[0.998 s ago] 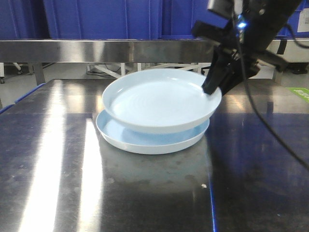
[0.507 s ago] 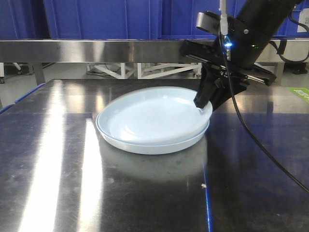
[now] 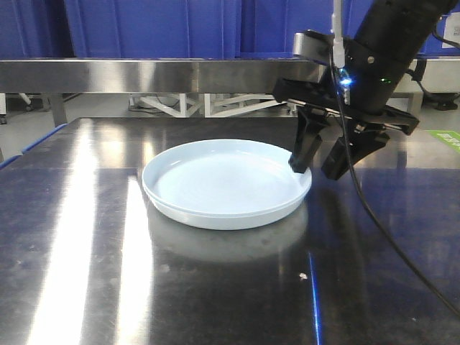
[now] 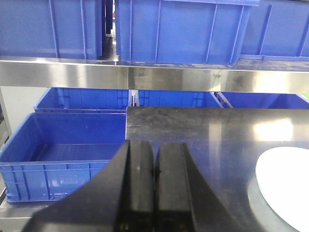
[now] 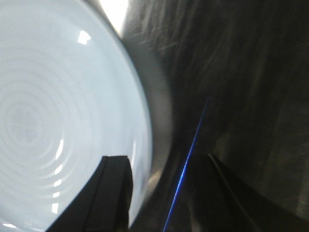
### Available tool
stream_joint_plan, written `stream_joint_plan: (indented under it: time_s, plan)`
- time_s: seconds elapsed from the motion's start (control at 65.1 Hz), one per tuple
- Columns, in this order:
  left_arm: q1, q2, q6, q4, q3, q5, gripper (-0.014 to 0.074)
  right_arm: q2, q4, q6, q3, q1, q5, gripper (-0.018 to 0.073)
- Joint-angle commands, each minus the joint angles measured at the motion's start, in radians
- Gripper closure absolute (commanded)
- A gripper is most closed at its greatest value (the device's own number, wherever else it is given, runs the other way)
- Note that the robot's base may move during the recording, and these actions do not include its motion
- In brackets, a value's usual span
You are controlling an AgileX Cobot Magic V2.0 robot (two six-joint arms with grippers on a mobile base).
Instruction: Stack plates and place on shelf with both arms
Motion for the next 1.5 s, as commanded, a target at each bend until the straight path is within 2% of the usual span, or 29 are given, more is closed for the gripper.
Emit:
stream_joint_plan:
  time_s: [0.0, 0.676, 0.752, 0.891, 0.983, 1.29, 1.49]
  plan:
    - [0.000, 0.002, 0.000, -0.008, -0.036, -0.077, 0.0514, -0.048, 0.013, -0.001, -0.023, 0.013, -0.039, 0.0164]
    - [0.000, 0.002, 0.000, -0.008, -0.036, -0.077, 0.0514, -0.018, 0.014, 0.011, -0.023, 0.042, -0.055, 0.0172]
    - [0.000, 0.002, 0.000, -0.008, -0.036, -0.077, 0.0514, -0.018, 0.014, 0.011, -0.023, 0.042, -0.055, 0.0233]
    - [0.000, 0.002, 0.000, -0.008, -0.036, -0.077, 0.0514, -0.018, 0.015, 0.018, -0.023, 0.042, -0.057, 0.0431]
    - [0.000, 0.002, 0.000, -0.008, -0.036, -0.077, 0.0514, -0.018, 0.017, 0.053, -0.024, 0.042, -0.059, 0.0512]
    - [0.000, 0.002, 0.000, -0.008, -0.036, -0.077, 0.0514, -0.065, 0.008, 0.063, -0.024, 0.041, -0.133, 0.0511]
    - [0.000, 0.002, 0.000, -0.008, -0.036, -0.077, 0.0514, -0.171, -0.105, 0.063, -0.021, 0.041, -0.278, 0.0511]
